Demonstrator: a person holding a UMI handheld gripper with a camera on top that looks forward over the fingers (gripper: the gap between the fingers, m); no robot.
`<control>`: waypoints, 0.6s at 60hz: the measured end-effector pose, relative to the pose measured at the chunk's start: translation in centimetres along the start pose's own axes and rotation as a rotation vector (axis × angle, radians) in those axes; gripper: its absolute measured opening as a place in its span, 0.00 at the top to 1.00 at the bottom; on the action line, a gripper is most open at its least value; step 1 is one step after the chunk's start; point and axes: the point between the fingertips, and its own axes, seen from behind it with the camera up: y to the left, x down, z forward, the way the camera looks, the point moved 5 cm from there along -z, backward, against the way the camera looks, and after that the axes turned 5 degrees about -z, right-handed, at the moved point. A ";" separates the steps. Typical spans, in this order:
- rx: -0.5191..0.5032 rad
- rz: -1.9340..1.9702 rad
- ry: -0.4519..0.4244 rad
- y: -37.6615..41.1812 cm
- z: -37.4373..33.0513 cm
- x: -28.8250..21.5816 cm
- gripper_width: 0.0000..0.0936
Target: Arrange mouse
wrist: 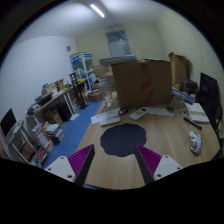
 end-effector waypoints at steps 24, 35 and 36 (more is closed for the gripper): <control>0.223 0.113 0.052 -12.0 -5.1 5.9 0.12; 0.360 0.110 0.075 -23.5 -4.9 7.7 0.12; 0.367 0.106 0.073 -24.4 -4.6 7.7 0.12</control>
